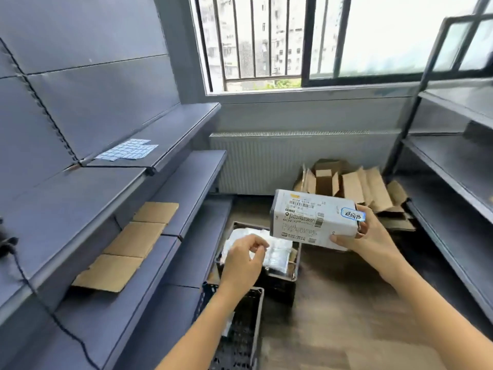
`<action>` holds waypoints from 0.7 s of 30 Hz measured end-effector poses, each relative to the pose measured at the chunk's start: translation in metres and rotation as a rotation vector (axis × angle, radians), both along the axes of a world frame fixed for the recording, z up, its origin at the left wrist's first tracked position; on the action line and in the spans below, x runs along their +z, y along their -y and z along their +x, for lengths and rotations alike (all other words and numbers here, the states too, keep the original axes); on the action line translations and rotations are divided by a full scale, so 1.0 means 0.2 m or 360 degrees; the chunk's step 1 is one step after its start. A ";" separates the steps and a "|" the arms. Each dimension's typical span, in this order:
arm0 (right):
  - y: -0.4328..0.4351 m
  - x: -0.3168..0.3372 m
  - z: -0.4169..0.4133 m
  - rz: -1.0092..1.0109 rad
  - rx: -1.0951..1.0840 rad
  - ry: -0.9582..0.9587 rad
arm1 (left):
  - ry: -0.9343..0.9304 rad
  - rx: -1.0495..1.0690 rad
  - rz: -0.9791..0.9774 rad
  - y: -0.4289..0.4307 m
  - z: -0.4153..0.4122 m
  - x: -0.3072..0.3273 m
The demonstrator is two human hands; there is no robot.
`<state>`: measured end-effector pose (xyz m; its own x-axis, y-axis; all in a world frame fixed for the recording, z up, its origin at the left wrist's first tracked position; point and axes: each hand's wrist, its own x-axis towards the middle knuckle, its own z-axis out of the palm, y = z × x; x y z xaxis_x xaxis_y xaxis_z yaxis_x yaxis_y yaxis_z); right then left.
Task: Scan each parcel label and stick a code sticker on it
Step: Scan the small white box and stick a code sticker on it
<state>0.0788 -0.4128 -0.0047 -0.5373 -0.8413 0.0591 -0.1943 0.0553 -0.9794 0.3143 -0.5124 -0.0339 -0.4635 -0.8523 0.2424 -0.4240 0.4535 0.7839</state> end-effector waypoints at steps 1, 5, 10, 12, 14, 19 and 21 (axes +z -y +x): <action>-0.02 -0.01 -0.07 0.0014 -0.0026 -0.0001 | 0.0000 -0.0004 0.0015 -0.01 -0.08 -0.02; -0.07 -0.05 -0.31 0.0014 -0.0063 0.0075 | 0.0041 -0.0071 0.0113 -0.03 -0.33 -0.08; 0.03 -0.14 -0.52 0.0056 -0.0083 0.0132 | 0.0114 -0.0114 0.0156 0.10 -0.55 -0.09; 0.13 -0.17 -0.59 0.0072 -0.0086 0.0130 | 0.0114 -0.0099 0.0161 0.20 -0.64 -0.10; 0.25 -0.18 -0.65 0.0082 -0.0063 0.0122 | 0.0107 -0.0086 0.0154 0.31 -0.72 -0.11; 0.67 -0.21 -0.80 0.0117 -0.0006 0.0086 | 0.0067 0.0008 0.0134 0.69 -0.91 -0.13; 0.84 -0.21 -0.86 0.0149 0.0002 0.0067 | 0.0040 0.0076 0.0176 0.85 -0.95 -0.14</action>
